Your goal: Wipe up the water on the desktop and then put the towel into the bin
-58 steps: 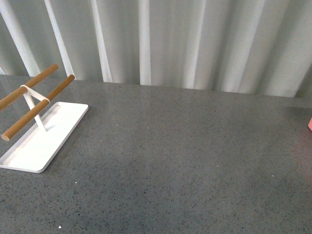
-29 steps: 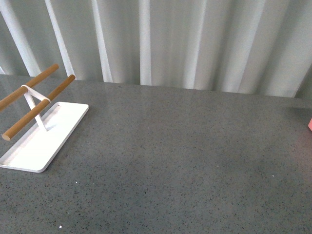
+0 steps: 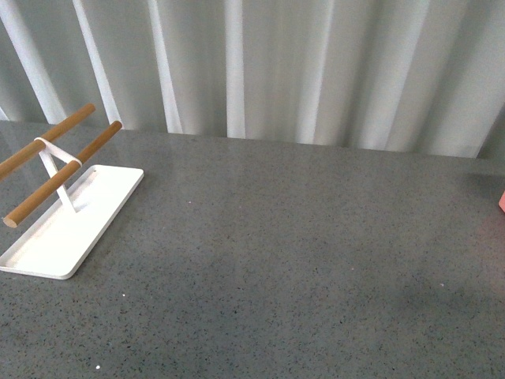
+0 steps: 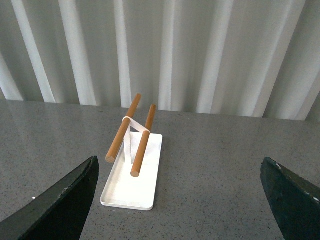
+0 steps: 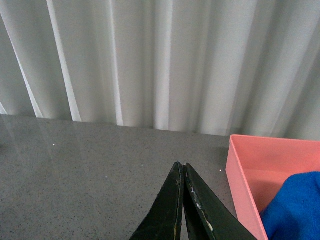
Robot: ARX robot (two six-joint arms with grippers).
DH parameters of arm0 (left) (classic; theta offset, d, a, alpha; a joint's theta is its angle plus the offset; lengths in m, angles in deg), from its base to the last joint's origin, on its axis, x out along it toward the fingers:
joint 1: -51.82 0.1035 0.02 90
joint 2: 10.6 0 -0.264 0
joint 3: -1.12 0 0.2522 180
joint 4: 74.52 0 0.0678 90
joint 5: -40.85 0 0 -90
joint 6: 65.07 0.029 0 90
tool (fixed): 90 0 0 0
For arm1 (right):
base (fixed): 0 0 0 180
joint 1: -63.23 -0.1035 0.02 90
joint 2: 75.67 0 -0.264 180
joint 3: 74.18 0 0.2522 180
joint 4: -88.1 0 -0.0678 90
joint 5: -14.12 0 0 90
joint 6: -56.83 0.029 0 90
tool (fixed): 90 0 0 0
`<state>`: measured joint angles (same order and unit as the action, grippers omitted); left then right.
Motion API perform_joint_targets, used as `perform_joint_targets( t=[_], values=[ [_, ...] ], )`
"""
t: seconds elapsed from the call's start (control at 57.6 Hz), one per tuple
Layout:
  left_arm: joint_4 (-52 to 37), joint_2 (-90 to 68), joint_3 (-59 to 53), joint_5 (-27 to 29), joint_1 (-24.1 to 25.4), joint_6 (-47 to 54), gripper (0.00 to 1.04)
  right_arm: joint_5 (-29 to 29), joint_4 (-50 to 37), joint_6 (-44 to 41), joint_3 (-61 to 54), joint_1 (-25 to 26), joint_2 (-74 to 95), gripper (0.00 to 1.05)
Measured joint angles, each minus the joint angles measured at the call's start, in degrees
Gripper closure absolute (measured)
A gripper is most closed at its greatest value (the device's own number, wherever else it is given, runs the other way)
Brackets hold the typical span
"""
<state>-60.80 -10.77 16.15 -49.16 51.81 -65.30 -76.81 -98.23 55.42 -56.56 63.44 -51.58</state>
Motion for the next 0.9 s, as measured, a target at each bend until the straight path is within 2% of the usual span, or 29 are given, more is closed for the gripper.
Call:
perform_joint_targets(
  t=[0.798, 0.902],
  values=[
    [0.00, 0.00, 0.00, 0.02, 0.00, -0.02, 0.07, 0.44, 9.68, 0.28, -2.95, -0.04, -13.90, 1.01],
    [0.00, 0.00, 0.00, 0.02, 0.00, -0.02, 0.07, 0.50, 19.63, 0.44, -2.93, -0.04, -22.08, 1.01]
  ],
)
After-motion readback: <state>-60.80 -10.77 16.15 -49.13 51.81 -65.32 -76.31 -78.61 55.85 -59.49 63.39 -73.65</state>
